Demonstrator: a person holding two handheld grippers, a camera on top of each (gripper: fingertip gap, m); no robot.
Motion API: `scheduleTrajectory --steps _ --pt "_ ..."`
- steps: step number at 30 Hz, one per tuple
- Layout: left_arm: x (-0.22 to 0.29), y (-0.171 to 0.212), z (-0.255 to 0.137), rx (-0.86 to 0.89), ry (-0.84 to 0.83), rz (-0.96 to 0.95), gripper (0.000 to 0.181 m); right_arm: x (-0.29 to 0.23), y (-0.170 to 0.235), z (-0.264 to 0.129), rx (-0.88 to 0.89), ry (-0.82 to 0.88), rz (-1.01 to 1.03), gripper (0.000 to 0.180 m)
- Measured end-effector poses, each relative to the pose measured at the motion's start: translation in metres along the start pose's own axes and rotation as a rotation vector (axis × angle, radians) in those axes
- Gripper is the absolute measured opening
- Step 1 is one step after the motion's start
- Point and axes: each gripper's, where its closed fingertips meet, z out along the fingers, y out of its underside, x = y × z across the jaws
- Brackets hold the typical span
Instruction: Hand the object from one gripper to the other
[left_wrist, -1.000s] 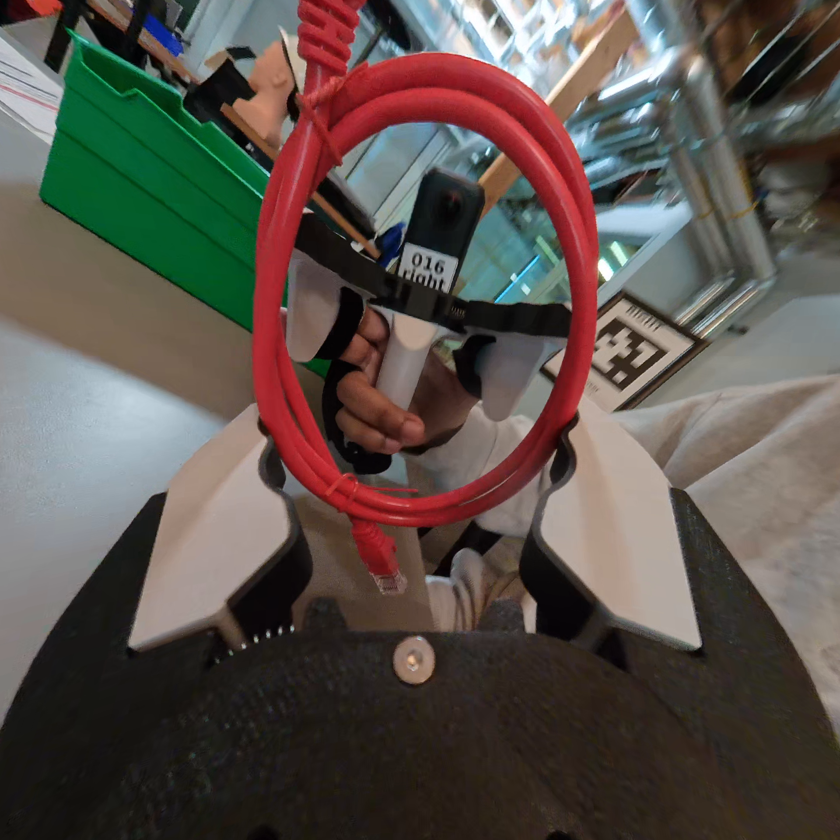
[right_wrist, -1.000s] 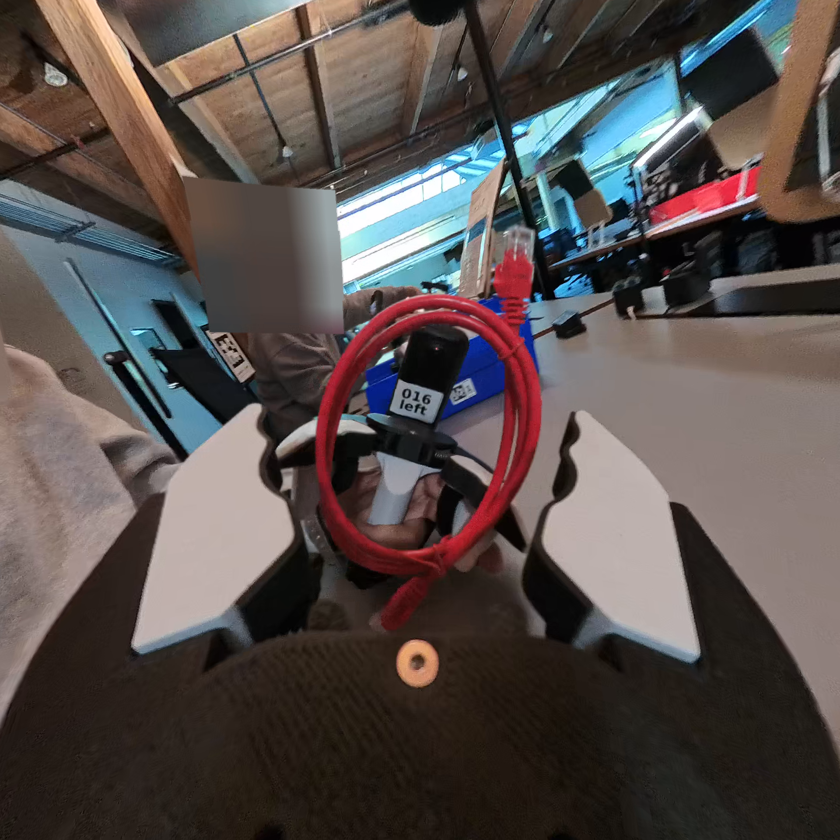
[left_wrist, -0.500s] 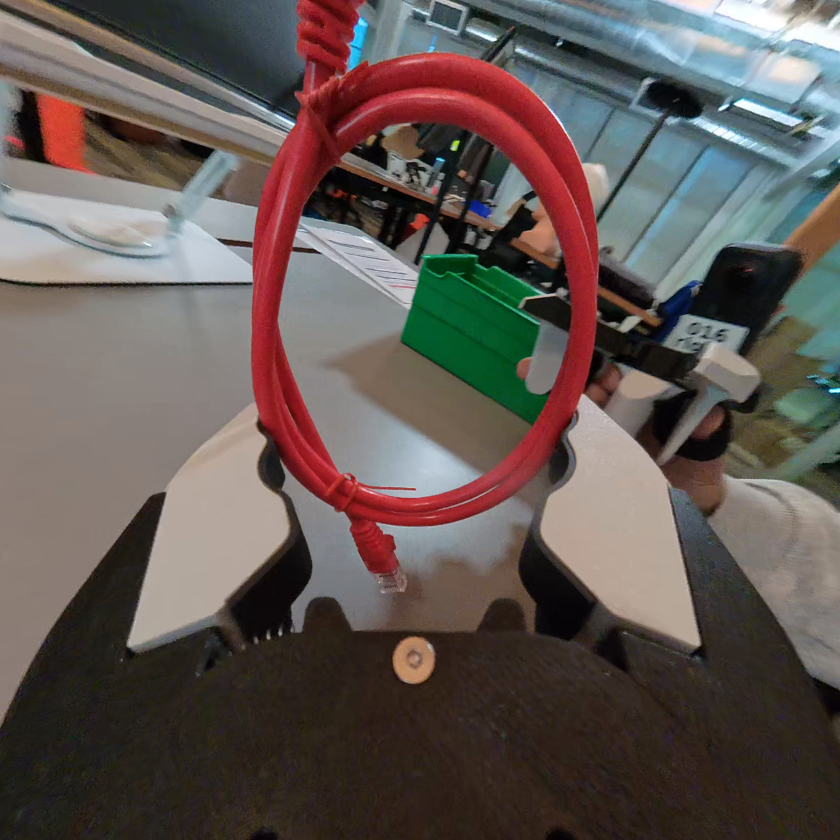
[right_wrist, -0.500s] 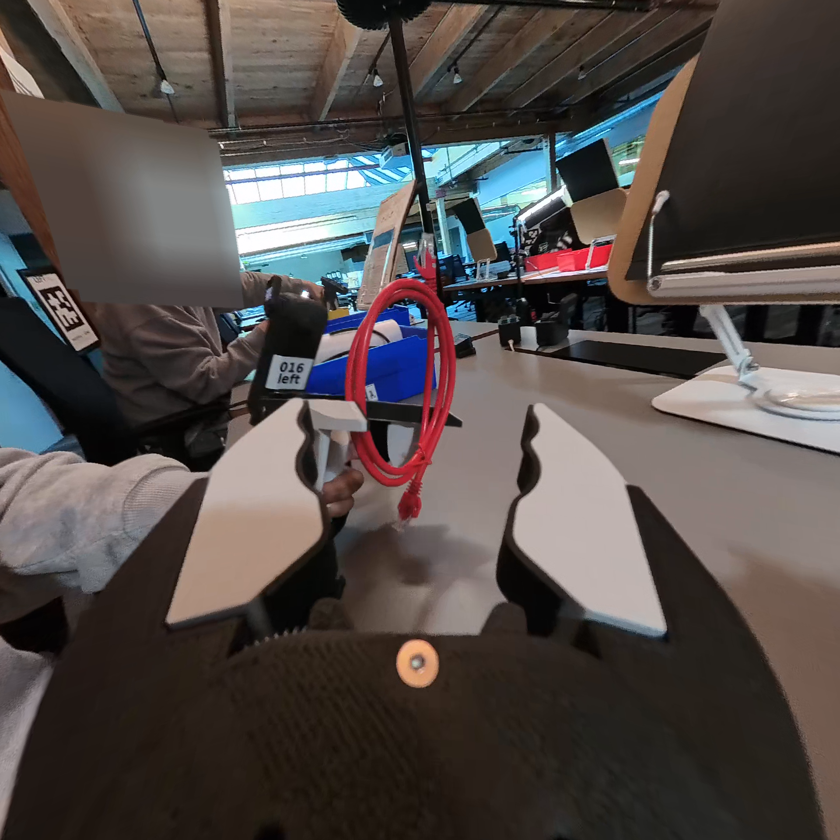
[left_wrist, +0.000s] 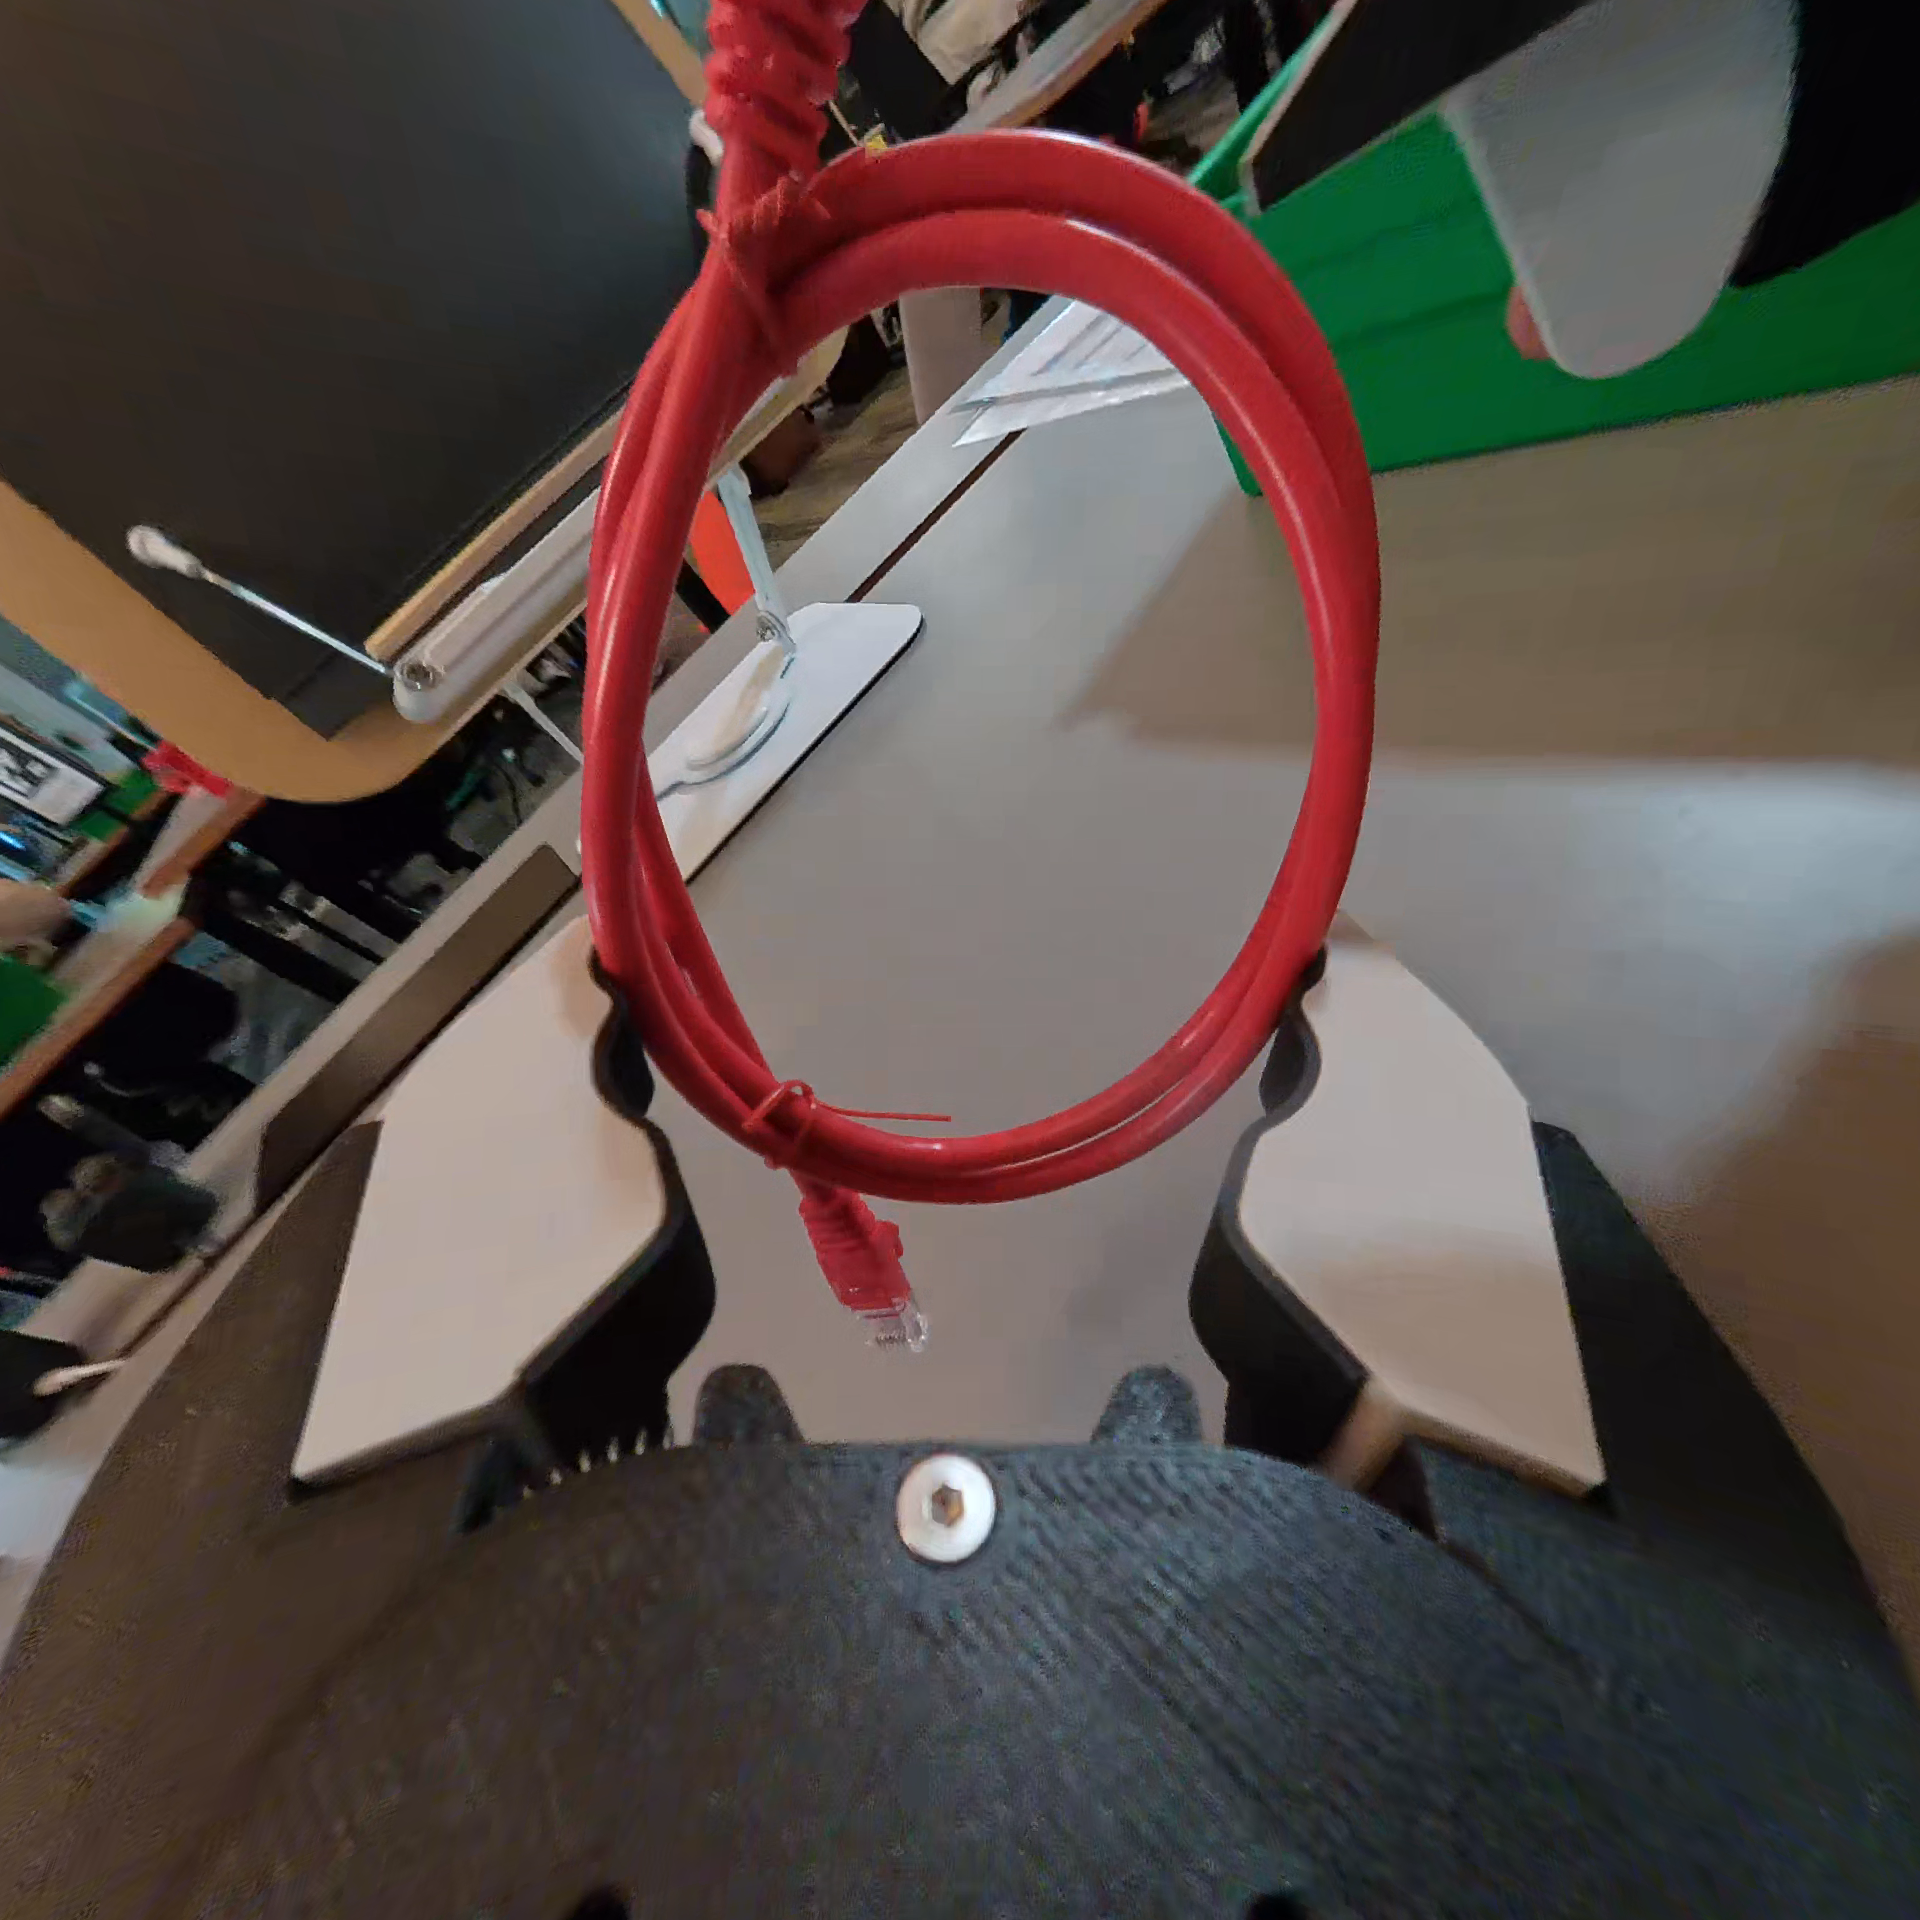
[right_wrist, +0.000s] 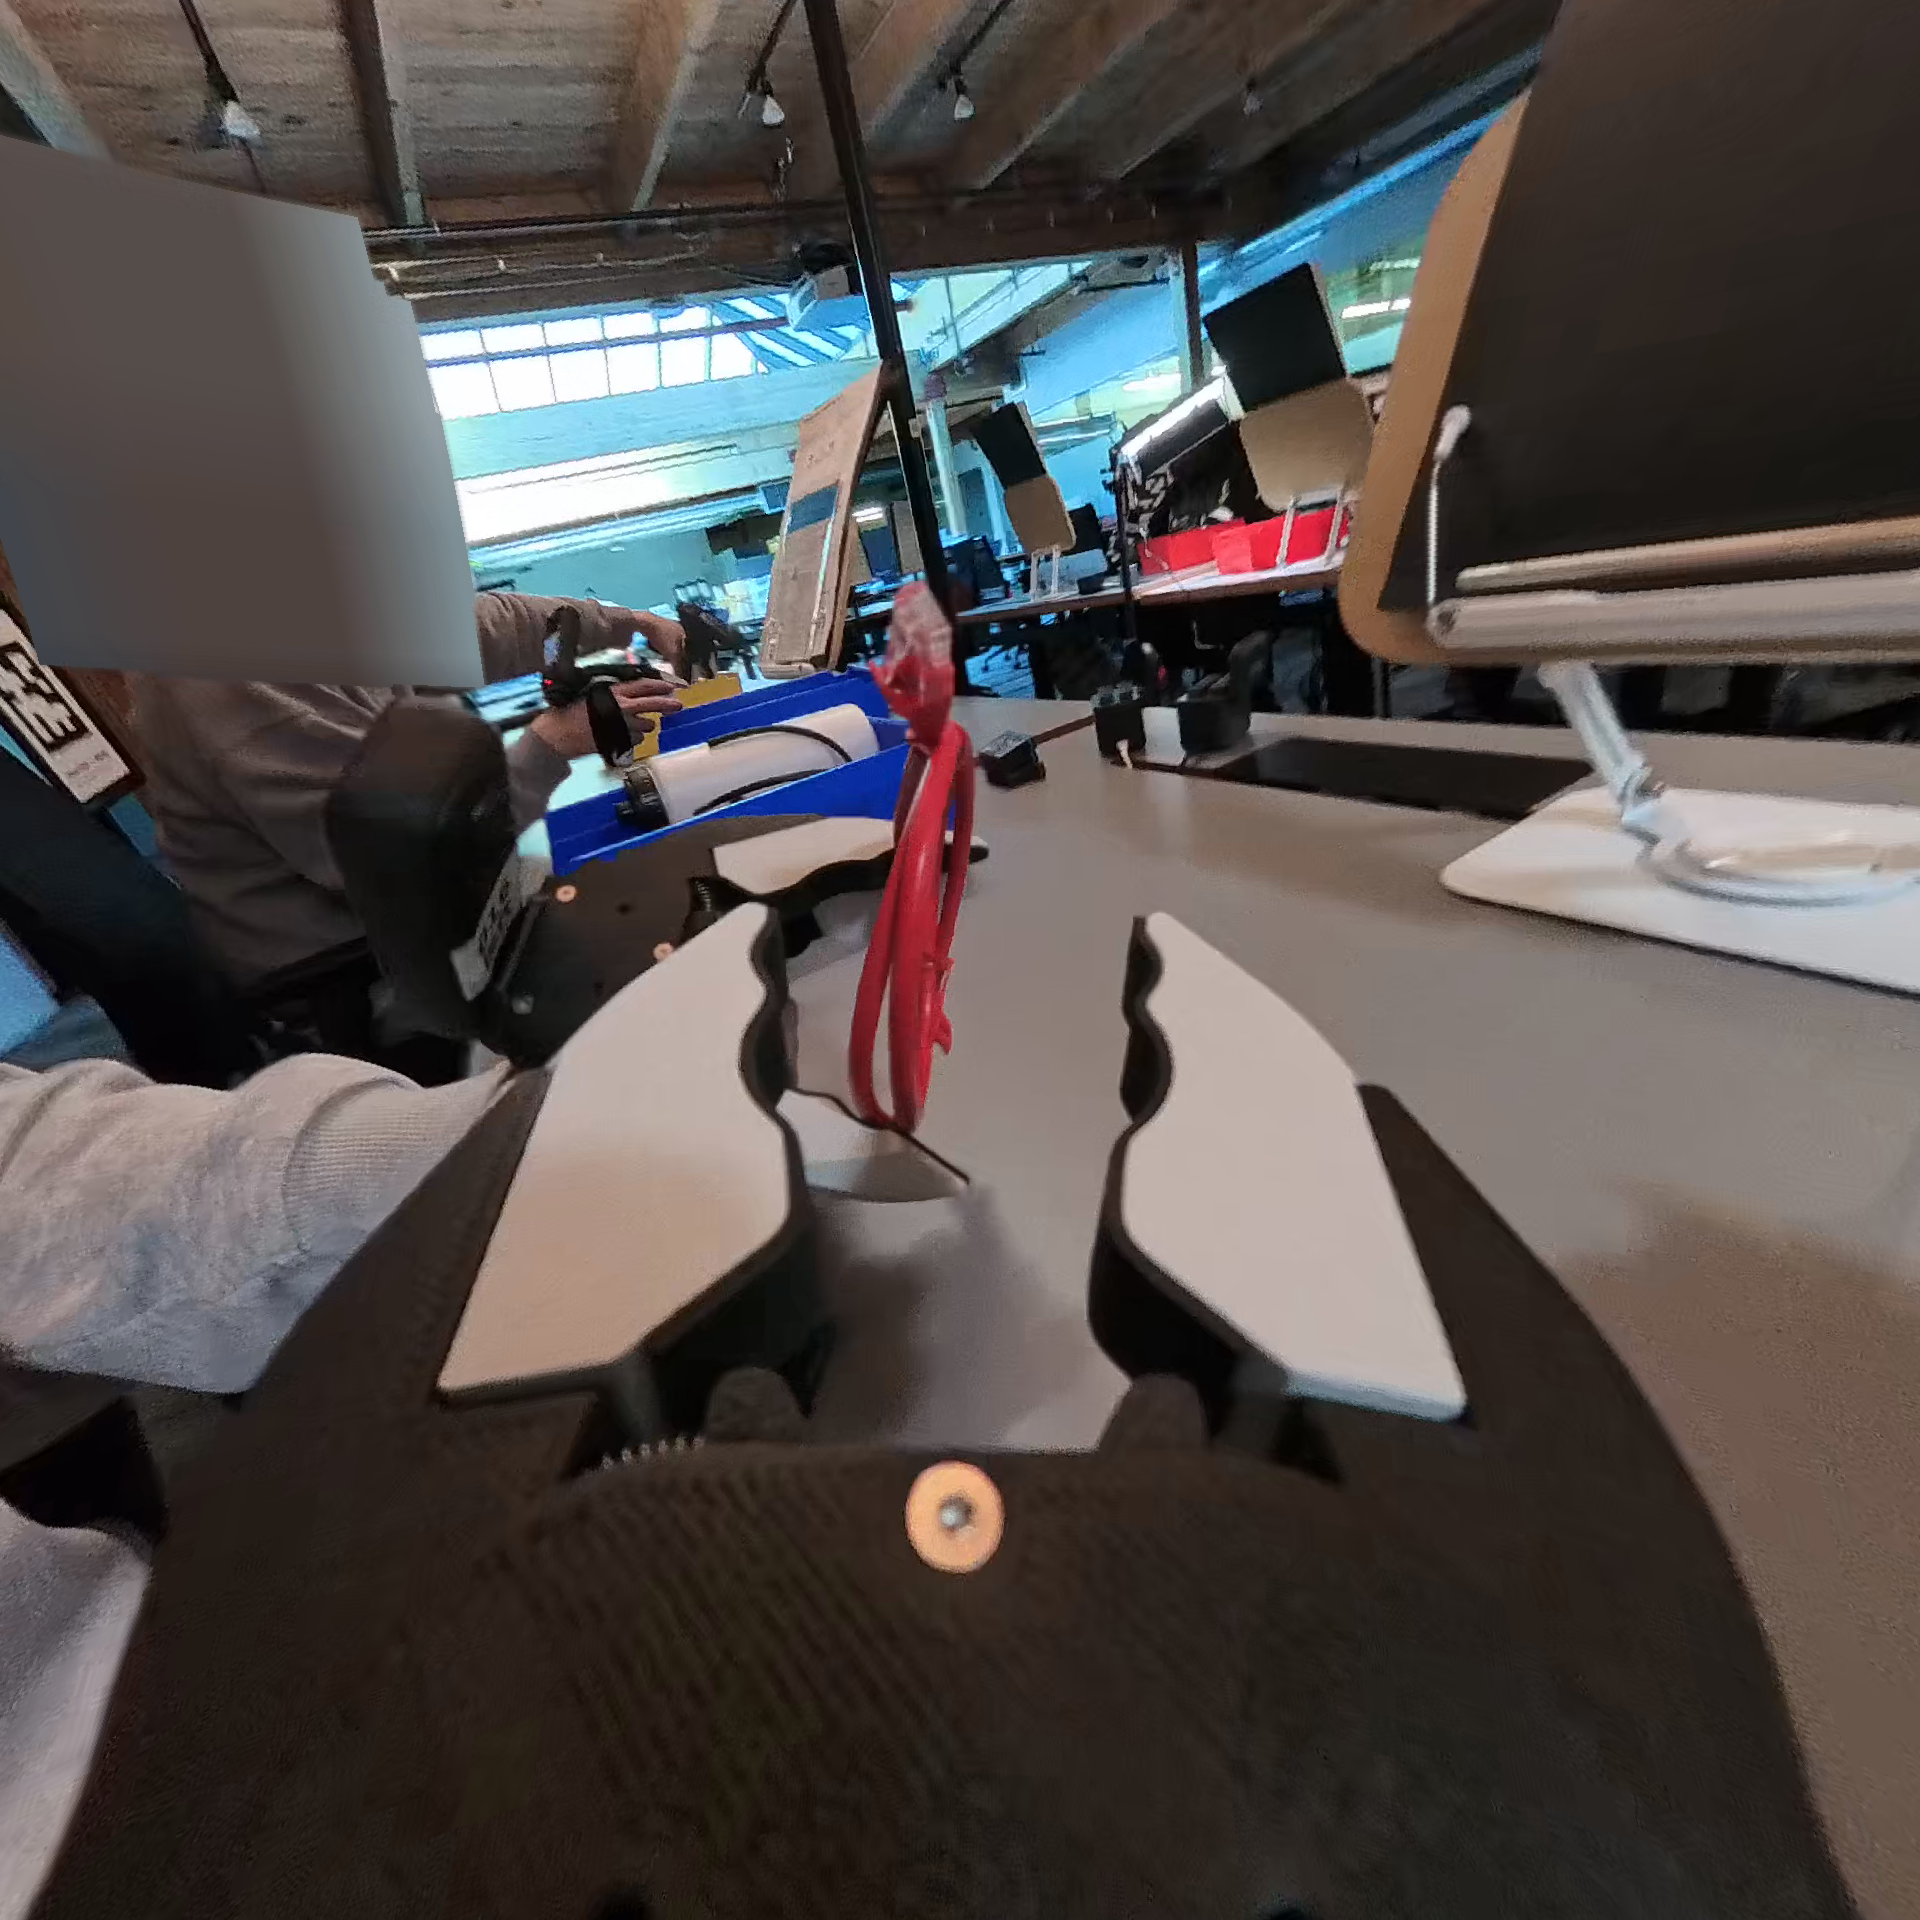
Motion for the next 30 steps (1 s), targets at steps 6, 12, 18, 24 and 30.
scheduleTrajectory --steps 6,12,18,24,30 --pt "0.024 0.000 0.003 -0.051 -0.014 0.263 0.118 -0.001 0.000 -0.001 -0.005 -0.018 0.050 0.052" --pt "0.043 -0.002 0.004 -0.063 -0.007 0.371 0.118 -0.003 0.015 0.004 -0.091 -0.029 0.073 0.034" --pt "0.046 -0.002 0.005 -0.050 -0.007 0.378 0.122 0.000 0.022 0.005 -0.143 -0.013 0.086 0.018" --pt "0.054 -0.008 0.004 0.017 0.059 0.268 0.144 0.013 0.010 -0.003 -0.051 -0.019 0.226 0.017" --pt "0.044 -0.020 0.000 0.098 0.255 -0.243 0.149 0.040 -0.014 -0.026 0.123 0.004 0.344 0.017"
